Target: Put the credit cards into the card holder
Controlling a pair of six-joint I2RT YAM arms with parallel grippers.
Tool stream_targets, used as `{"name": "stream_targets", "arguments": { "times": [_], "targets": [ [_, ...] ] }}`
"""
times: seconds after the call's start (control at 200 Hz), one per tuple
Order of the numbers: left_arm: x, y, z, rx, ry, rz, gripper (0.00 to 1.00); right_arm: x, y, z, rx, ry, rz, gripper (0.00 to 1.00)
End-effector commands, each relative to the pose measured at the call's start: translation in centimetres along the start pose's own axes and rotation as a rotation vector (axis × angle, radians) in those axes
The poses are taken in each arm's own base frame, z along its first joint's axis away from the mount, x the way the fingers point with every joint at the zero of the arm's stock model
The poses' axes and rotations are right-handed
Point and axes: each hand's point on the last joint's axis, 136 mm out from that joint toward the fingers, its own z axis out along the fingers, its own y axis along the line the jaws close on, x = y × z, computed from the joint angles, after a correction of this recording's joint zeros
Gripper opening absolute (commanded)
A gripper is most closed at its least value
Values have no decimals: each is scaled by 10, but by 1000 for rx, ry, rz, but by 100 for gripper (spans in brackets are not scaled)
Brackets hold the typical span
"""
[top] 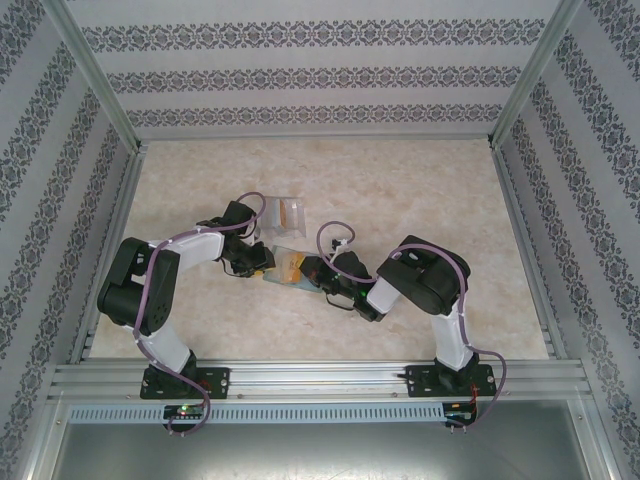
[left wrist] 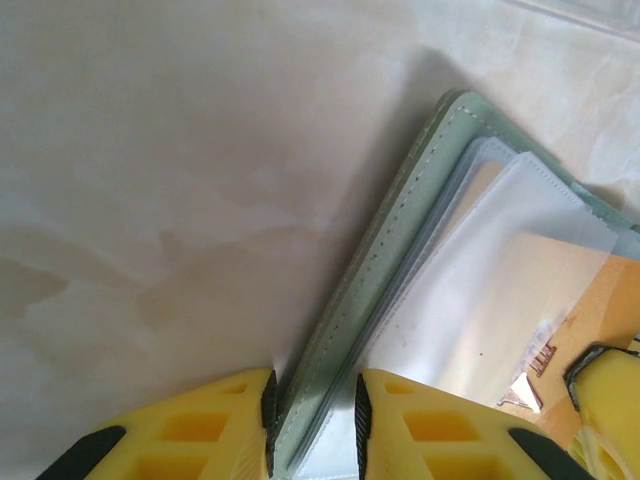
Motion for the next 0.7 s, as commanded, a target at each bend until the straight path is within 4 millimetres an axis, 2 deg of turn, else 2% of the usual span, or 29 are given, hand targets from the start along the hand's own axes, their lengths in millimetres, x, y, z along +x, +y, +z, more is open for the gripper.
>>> {"name": "stream_targets", "arguments": {
  "times": [0.0,0.36,0.694],
  "targets": [
    [19,-13,19,85,83,5,29,1,-9,4,26,-26,-20,0],
    [19,-9,18,64,84,7,29,-12,-10,2,30,-77,-22,0],
    [20,-10,18,67,96,2,29,-13,-5,3,24,-120,-43,0]
  ]
}}
